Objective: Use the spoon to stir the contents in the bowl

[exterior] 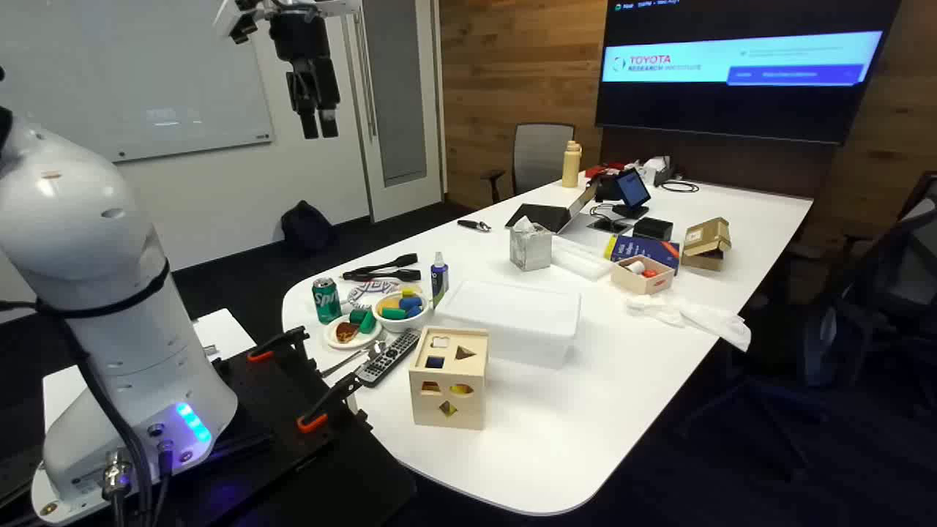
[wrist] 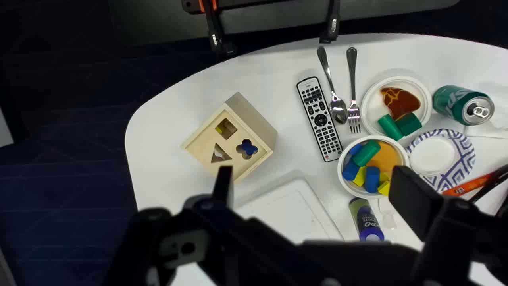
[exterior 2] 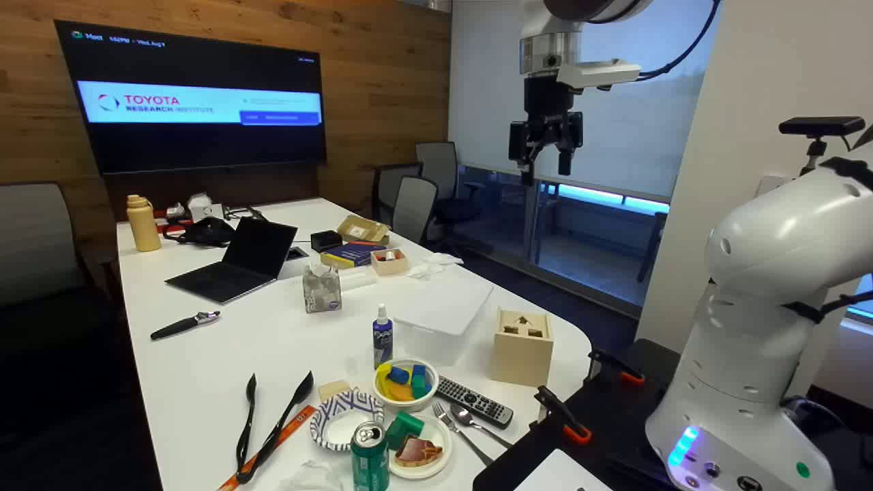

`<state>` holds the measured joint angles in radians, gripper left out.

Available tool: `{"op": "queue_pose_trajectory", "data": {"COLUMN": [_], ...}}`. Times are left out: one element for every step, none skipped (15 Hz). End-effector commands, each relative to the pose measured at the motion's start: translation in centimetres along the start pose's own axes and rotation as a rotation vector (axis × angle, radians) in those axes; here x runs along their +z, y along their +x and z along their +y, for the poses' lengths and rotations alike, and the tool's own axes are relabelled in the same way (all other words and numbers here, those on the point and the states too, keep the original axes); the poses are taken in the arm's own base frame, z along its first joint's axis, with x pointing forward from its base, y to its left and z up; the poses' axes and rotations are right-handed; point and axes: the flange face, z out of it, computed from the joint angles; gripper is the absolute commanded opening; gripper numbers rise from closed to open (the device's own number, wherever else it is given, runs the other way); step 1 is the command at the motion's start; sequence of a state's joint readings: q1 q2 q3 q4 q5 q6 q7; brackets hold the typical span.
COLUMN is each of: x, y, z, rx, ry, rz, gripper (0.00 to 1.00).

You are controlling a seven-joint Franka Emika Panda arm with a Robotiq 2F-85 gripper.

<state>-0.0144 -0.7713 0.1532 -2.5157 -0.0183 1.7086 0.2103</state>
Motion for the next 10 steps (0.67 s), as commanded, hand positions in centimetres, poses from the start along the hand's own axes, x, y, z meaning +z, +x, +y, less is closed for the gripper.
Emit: {"op": "queue_pose_trajectory", "data": {"x": [-0.1,-0.1,-0.1,1.3,2.8,5.1,7.3,9.1,11.5,13.9], "y": [0.0,0.0,0.0,1.3,2.4,3.7,4.7,5.4,6.1,6.8], "z": [0.0,0.0,0.0,-0.2,-0.5,-1.2,-1.7,-2.4,-3.1,-3.9], "rx": [0.000,0.000,0.000,-0.020,-0.042,-0.063,-0.082,-0.113,-0.136,-0.155], "ry": [0.000,0.000,0.000,-0.004,0.006,0.013,0.023,0.039,0.054,0.067], "rz": [-0.001,-0.001,-0.001,-0.023,-0.030,-0.045,-0.053,-0.051,-0.063,-0.073], "gripper": [1.00,1.00,1.00,1.00,1.00,1.00,1.00,1.00,1.00,1.00]}}
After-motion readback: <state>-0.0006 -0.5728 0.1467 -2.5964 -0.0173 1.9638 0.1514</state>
